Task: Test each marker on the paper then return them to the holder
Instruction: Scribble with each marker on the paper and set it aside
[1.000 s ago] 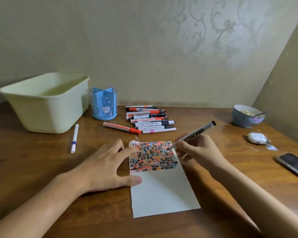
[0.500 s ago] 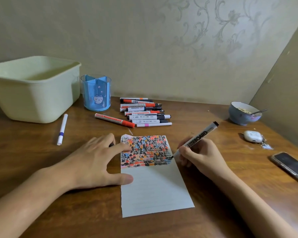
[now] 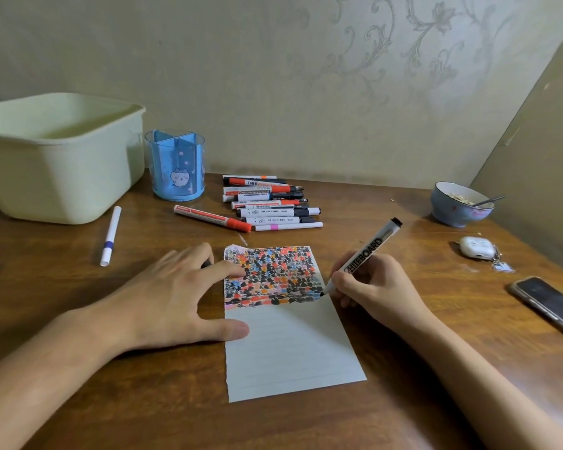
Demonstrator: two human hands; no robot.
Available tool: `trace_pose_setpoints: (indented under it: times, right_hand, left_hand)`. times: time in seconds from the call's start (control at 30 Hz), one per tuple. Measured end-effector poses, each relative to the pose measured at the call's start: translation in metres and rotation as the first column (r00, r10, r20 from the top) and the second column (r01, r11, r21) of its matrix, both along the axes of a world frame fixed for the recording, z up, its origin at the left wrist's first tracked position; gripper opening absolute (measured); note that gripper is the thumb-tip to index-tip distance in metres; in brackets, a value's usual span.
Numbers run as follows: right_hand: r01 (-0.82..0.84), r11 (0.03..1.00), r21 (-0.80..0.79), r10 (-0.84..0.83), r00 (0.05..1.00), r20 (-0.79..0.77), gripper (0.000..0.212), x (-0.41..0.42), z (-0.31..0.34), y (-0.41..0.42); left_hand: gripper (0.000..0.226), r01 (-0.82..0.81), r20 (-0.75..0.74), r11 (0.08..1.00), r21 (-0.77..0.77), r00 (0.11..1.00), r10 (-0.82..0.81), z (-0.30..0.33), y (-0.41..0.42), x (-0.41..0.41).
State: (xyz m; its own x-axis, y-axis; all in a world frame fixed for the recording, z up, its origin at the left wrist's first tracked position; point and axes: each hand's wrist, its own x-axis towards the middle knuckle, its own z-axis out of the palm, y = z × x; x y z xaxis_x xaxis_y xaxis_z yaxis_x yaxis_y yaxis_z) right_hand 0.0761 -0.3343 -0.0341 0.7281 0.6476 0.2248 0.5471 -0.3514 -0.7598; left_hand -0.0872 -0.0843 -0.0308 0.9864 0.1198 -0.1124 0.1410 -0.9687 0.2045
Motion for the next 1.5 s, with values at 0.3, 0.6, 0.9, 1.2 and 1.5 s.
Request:
trace_pose_setpoints:
  times: [0.3, 0.6, 0.9, 1.2, 1.5]
  right_hand:
    - [0.017, 0.998, -0.053, -0.016, 0.999, 0.035, 0.011, -0.0018, -0.0003, 0.0017]
    - [0.011, 0.999, -0.053, -0.010, 1.000, 0.019, 0.010, -0.0038, 0.0011, 0.0022]
    - [0.001, 0.999, -0.038, -0.001, 1.000, 0.015, 0.010, -0.0050, 0.0017, 0.0025]
    - [0.016, 1.000, -0.022, -0.015, 1.000, 0.020, 0.009, -0.0043, 0.0014, 0.0019]
    - [0.050, 0.999, -0.020, -0.049, 0.998, 0.025, 0.010, -0.0026, 0.0003, 0.0032]
  left_hand:
    - [0.096, 0.006, 0.002, 1.000, 0.020, 1.000, -0.006, -0.0006, 0.0001, -0.0001]
    - [0.096, 0.012, -0.007, 1.000, 0.020, 1.000, -0.012, -0.0004, 0.0004, -0.0003]
    - [0.100, 0.015, -0.004, 1.000, 0.020, 1.000, -0.015, 0.0002, 0.0005, -0.0002]
    - [0.104, 0.017, -0.006, 1.000, 0.019, 1.000, -0.017, 0.0003, -0.0003, -0.0005]
    - [0.100, 0.029, 0.017, 0.999, 0.041, 0.999, -0.030, -0.0026, 0.0015, -0.0005]
